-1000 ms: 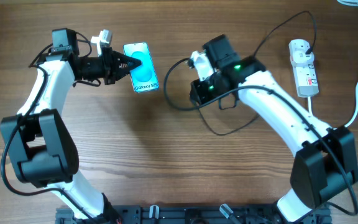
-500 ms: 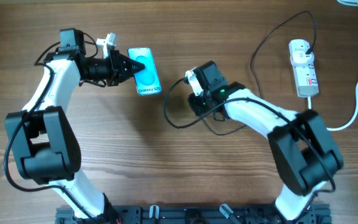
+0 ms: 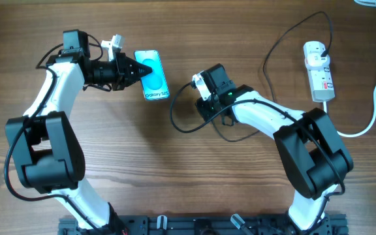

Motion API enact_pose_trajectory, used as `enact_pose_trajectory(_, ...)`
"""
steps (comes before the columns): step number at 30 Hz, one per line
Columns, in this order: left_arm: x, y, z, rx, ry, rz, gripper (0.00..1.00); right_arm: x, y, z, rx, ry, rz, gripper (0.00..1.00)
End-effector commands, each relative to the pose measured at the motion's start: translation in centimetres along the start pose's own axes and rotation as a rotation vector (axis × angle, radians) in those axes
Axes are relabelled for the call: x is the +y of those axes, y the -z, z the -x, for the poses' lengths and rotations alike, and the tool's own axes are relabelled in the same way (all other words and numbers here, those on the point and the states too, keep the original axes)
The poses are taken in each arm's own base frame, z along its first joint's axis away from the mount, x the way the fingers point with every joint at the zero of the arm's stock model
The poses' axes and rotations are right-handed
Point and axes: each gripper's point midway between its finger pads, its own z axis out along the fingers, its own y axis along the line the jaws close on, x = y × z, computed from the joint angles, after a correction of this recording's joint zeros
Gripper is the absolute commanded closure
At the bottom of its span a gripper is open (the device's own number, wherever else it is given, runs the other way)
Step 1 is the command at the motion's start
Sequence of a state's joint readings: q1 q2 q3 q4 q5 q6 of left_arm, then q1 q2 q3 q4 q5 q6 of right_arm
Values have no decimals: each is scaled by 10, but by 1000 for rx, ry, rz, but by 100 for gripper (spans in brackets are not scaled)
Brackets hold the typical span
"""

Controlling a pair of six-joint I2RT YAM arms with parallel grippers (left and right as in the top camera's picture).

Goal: Plug charger to phone and switch on socket
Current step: 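Grasp the USB-C plug end with the right gripper and lift it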

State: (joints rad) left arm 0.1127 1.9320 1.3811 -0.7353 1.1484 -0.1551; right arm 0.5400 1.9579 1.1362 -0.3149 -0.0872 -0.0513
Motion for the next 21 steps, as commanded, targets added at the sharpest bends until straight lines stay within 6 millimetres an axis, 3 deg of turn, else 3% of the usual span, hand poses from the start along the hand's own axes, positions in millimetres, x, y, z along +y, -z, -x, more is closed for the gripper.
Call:
enact_pose_trajectory(1,-6,1,2,1,-29,-28,96,-5,-17,-42,133,-8,-29,79)
enact_pose_trajectory(7,-6,1,2,1,-29,-28,96,-5,-17,-44,144,-12,-27,96)
enact_pose_trajectory(10,-6,1,2,1,-30,-28,96,6,-7,-37,140,-47,40,96)
enact_pose_trajectory(13,-13,1,2,5,-39,-63,96,34,35,2,42,-80,259,96)
enact_pose_trajectory(16,-48,7,4,17,-143,-259,96,66,88,24,-35,-161,582,96)
enact_pose_trajectory(18,-61,11,3,30,-181,-335,96,84,125,32,-71,-195,821,96)
enact_pose_trajectory(19,-62,10,2,34,-180,-340,96,87,133,34,-64,-235,880,96)
enact_pose_trajectory(21,-63,8,1,40,-181,-341,96,84,131,33,-62,-240,859,96)
